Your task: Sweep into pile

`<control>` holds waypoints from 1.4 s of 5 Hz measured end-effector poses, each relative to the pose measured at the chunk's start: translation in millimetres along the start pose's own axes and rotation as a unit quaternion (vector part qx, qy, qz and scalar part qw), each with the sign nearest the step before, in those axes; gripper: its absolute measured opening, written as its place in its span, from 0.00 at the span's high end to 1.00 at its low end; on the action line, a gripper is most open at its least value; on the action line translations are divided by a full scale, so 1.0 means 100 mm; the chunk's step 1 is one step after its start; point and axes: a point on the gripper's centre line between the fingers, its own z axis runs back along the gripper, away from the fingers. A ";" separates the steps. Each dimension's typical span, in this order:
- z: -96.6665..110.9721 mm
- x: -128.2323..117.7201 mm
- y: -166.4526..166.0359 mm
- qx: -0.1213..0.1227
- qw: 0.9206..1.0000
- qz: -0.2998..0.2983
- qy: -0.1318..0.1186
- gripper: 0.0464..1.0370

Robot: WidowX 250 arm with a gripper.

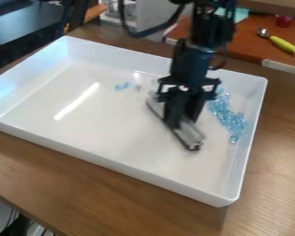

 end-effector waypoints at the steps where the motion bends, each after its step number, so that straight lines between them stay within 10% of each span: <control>1: 0.09 -0.04 -0.18 -0.002 1.000 -0.015 0.000 0.67; 4: 0.70 0.17 0.15 -0.080 0.995 -0.053 -0.013 0.67; 7: 0.34 1.25 1.20 -0.084 0.992 -0.069 -0.058 0.67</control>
